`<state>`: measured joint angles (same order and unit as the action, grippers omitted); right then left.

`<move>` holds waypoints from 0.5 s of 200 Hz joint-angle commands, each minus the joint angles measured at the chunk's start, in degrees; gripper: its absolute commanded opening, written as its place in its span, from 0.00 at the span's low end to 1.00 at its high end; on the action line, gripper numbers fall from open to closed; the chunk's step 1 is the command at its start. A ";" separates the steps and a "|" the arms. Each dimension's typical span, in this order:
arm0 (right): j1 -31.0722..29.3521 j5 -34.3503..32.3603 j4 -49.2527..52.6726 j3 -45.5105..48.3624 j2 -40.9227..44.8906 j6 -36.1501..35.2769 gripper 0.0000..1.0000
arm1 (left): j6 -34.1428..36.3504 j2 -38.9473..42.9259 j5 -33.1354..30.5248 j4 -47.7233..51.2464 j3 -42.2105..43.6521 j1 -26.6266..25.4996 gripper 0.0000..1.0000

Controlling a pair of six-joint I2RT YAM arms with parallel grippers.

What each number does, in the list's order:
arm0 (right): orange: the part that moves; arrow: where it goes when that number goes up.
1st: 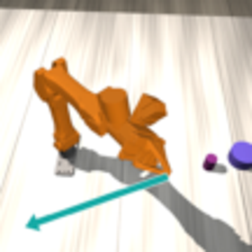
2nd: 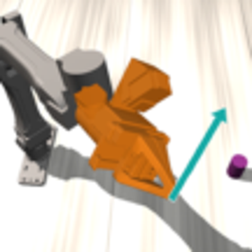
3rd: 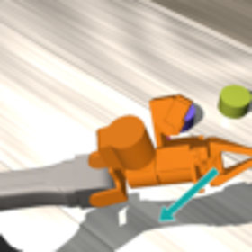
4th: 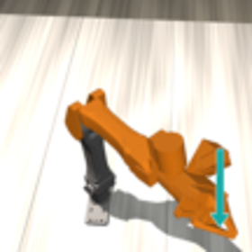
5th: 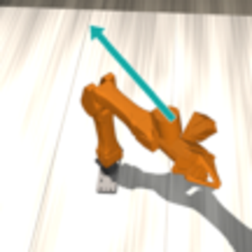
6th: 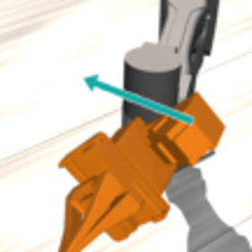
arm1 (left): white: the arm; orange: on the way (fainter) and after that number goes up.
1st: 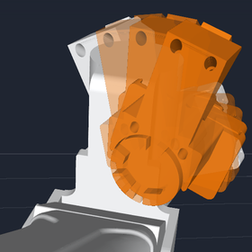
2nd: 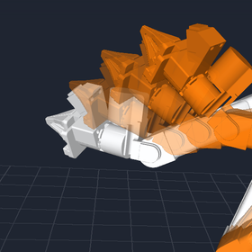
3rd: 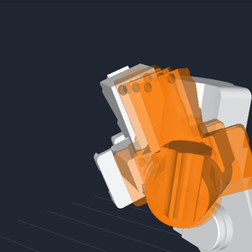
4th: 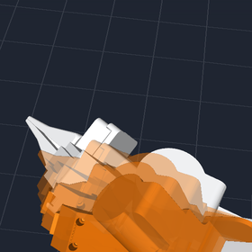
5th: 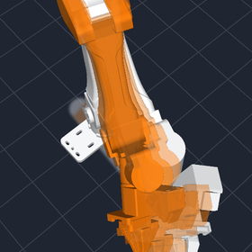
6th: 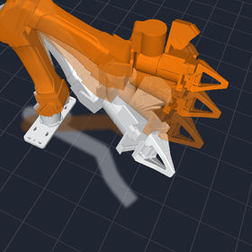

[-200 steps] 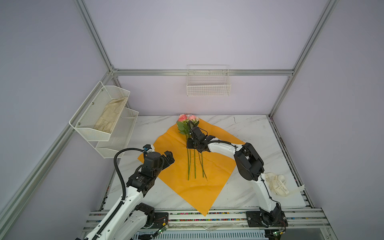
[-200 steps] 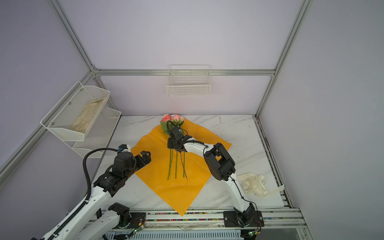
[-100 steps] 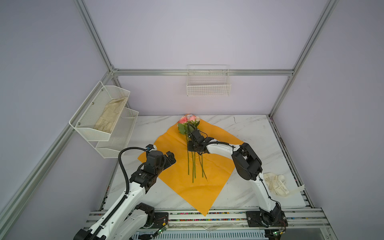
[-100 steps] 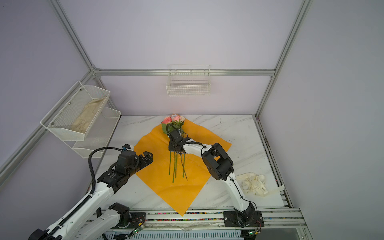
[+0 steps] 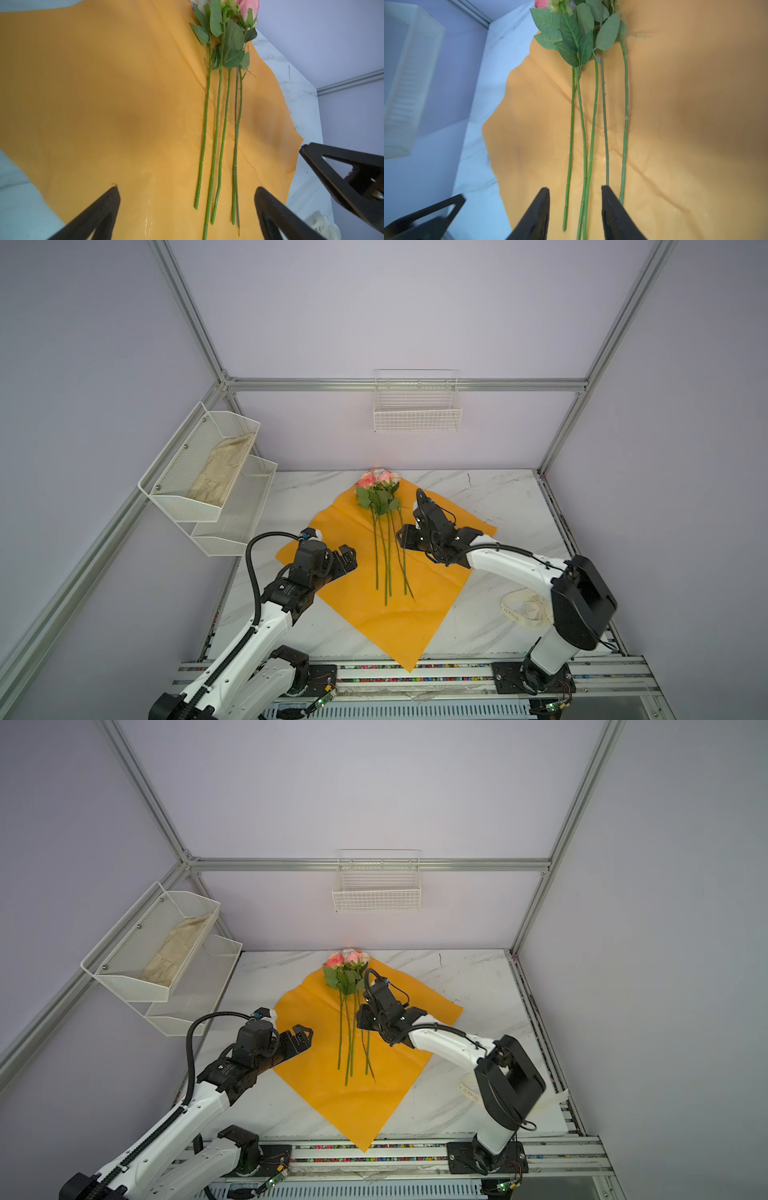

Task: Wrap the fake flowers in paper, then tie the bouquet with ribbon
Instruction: 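Move both grippers to the paper corner nearest the robot below the stems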

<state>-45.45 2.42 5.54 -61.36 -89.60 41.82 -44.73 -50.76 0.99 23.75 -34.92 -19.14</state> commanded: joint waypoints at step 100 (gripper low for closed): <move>-22.29 2.30 6.17 31.91 23.26 30.68 0.48 | -1.80 4.25 18.54 -1.97 9.28 -0.82 1.00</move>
<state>-65.47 6.85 9.78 -31.46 -66.41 65.56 -45.21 -49.45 17.96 22.57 -28.05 -19.68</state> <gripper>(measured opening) 0.483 0.997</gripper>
